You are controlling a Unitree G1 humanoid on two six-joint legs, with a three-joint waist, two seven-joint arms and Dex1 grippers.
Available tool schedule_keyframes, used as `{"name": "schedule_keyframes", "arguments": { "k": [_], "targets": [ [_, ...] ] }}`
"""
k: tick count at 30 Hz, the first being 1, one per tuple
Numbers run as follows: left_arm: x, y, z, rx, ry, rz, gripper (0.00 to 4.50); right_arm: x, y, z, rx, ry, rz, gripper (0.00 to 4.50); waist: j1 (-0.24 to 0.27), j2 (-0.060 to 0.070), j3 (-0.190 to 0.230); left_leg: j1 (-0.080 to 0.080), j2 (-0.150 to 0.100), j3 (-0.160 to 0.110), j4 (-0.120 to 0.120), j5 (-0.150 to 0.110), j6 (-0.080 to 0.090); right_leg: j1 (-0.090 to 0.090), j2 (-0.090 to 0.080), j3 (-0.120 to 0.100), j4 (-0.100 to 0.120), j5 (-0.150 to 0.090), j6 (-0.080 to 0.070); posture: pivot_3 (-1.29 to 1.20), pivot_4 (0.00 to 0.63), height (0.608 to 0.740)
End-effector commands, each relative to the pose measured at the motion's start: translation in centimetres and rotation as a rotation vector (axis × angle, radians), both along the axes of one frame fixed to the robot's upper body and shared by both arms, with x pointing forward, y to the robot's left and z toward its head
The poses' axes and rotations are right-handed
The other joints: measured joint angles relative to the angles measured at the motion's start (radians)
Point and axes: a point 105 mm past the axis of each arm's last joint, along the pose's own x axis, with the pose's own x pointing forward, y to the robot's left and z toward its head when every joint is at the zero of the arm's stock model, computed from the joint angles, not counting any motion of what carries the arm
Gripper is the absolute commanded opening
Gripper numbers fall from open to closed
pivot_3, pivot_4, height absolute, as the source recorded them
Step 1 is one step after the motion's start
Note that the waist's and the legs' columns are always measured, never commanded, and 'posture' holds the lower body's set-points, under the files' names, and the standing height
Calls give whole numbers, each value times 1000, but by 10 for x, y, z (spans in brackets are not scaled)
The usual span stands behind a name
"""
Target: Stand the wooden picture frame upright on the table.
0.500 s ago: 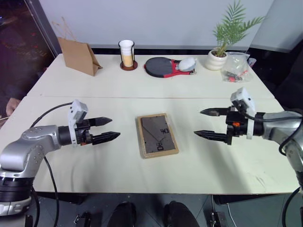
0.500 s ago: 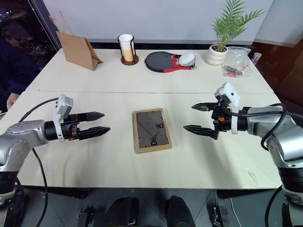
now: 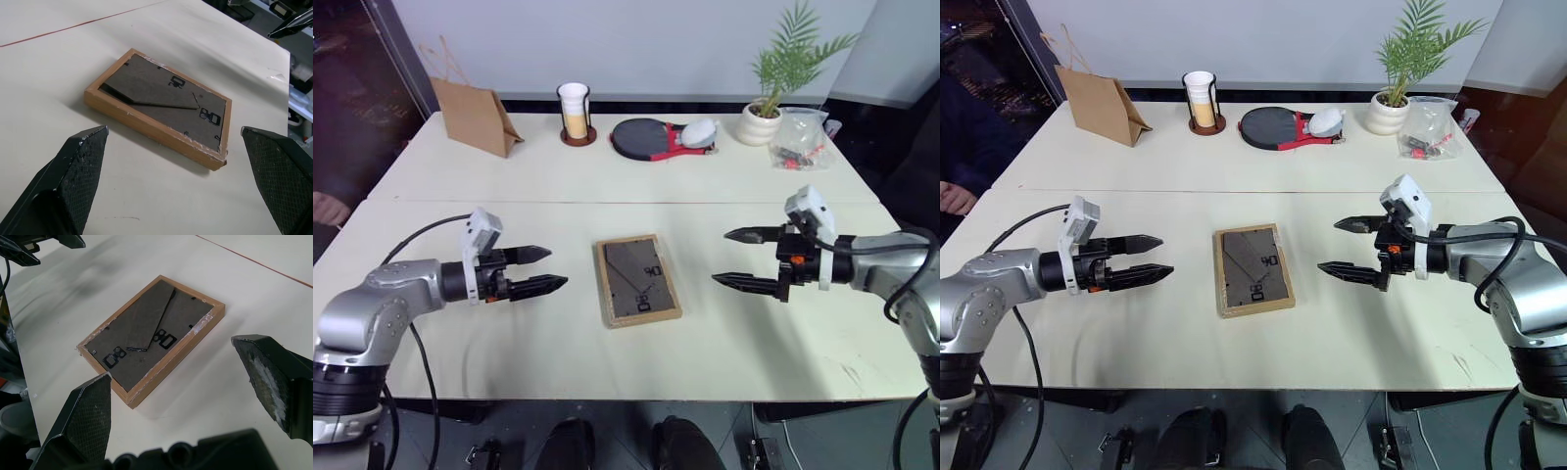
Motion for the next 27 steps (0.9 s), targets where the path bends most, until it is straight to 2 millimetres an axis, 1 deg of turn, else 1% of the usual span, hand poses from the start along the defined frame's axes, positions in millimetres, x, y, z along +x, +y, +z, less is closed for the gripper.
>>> {"name": "schedule_keyframes", "arguments": {
  "k": [1, 5, 16, 21, 24, 26, 27],
  "targets": [
    [-4, -4, 8, -9, -16, -30, 4500, 0, 1, 7, 1, -40, 9, 4458, 0, 0, 0, 0, 0, 0, 0, 0, 0, 0, 0, 0, 0, 0, 0, 0, 150, 740],
    [-6, -3, 6, -1, -6, -39, 4500, 1, 2, 4, -11, -42, 18, 4458, 0, 0, 0, 0, 0, 0, 0, 0, 0, 0, 0, 0, 0, 0, 0, 0, 150, 740],
    [-2, -3, 7, -20, 8, -14, 4500, 7, 3, 2, -28, -59, 23, 4458, 1, 0, 0, 0, 0, 0, 0, 0, 0, 0, 0, 0, 0, 0, 0, 0, 150, 740],
    [0, -6, 3, -31, 47, -2, 4500, 11, 3, 2, -57, -87, 24, 4458, 0, 0, 0, 0, 0, 0, 0, 0, 0, 0, 0, 0, 0, 0, 0, 0, 150, 740],
    [11, -12, -2, -107, 172, 86, 4500, 26, 1, -1, -134, -189, -19, 4458, 1, 0, 0, 0, 0, 0, 1, 0, 0, 0, 0, 0, 0, 0, 0, 0, 150, 740],
    [12, -17, -7, -139, 256, 105, 4500, 33, 0, -4, -186, -238, -32, 4458, 0, 0, 0, -1, 0, 0, 4, 0, 1, 1, 0, 0, 1, 0, 0, 0, 150, 740],
    [9, -20, -9, -162, 319, 93, 4500, 37, -1, -6, -222, -271, -32, 4458, -1, 0, 0, -1, 0, 0, 6, -1, 2, 1, 0, 0, 1, 0, 0, 0, 150, 740]
  ]
}}
